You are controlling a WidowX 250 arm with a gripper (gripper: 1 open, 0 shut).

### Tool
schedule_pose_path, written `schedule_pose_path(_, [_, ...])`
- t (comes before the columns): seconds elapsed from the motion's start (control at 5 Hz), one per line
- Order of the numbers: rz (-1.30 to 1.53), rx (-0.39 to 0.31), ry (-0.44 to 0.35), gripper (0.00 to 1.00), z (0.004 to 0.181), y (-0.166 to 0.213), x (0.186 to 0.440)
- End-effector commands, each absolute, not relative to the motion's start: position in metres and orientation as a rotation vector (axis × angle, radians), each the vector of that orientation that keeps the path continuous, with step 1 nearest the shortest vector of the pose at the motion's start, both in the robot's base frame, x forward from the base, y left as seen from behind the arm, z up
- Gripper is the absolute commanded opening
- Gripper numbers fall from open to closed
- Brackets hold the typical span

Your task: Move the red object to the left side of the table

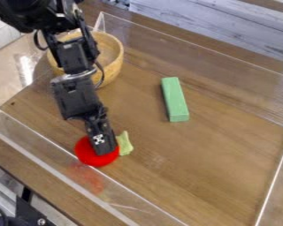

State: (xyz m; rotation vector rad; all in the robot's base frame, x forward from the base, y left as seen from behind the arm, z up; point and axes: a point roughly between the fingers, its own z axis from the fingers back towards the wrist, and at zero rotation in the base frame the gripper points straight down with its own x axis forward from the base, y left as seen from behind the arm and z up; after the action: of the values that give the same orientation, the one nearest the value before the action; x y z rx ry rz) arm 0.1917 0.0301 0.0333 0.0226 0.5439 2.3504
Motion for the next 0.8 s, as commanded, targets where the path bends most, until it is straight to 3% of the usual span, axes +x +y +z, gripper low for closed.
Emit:
schedule_pose_path(0.0, [2.396, -0.012, 0.53, 0.0, 0.04, 0.029, 0.192])
schedule_pose_path(0.4, [2.297, 0.018, 0.525, 0.0, 0.024, 0.019, 0.182])
schedule_pose_path(0.6, [2.275, 0.025, 0.526, 0.0, 0.023, 0.032, 0.182])
